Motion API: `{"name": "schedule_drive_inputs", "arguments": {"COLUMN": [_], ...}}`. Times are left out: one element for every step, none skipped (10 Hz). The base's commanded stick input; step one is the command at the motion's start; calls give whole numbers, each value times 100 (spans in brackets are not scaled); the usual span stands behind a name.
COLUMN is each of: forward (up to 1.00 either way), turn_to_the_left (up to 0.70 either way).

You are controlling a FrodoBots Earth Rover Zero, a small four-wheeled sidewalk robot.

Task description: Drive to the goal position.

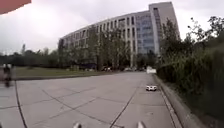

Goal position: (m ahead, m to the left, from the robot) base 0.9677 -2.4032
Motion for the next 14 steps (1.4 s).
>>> {"name": "schedule_drive_inputs", "arguments": {"forward": [0, 0, 50, 70, 70, 70, 70, 70, 70, 70, 70, 70, 70, 70], "turn_to_the_left": [70, 47, 13, -8, -14, -14, -14, -14, -14, -14, -14, -14, -14, -14]}}
